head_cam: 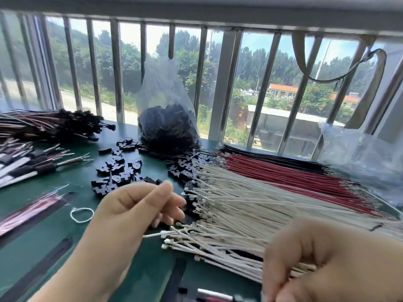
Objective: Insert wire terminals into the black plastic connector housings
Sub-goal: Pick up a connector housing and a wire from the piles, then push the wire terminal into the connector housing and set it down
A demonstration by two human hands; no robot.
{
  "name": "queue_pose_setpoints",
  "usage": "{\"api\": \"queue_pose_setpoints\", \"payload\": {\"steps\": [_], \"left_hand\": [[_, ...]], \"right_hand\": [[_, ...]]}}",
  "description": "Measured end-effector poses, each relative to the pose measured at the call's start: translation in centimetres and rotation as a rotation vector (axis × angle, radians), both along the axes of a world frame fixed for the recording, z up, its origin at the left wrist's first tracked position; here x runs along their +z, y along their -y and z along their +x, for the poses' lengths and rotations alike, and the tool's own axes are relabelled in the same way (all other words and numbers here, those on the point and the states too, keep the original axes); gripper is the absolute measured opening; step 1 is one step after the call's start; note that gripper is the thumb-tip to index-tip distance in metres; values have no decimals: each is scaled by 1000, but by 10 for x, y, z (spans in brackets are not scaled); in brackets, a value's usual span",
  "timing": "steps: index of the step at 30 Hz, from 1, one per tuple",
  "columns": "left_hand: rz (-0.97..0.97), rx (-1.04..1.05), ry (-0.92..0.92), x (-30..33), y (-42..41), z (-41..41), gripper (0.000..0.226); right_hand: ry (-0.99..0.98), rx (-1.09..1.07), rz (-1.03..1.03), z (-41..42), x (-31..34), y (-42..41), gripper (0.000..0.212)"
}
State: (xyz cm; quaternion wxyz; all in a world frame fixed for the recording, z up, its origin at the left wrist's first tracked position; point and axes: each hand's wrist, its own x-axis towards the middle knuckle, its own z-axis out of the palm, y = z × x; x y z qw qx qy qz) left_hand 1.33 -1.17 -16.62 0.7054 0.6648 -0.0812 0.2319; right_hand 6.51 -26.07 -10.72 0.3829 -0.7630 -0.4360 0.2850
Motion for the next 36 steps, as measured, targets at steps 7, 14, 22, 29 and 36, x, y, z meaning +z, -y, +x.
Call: {"api": "queue_pose_setpoints", "payload": {"steps": [7,14,22,29,36], "left_hand": [[832,606,-205,-14,-43,-26,23],[1180,655,-456,-17,-51,-31,26],[1207,626,-356,-21,-27,-38,30],[674,590,-240,-18,-22,-49,48],[250,165,-331,-9,-2,-42,49]], "right_hand": [[509,-299,-155,5,-33,-18,6],[1076,-301,-354,-12,-47,-34,36],[881,-371,-110,-8,-58,-27,13],[794,-435,115,-3,-61,-26,36],[839,-484,101,-5,-52,-24,49]]}}
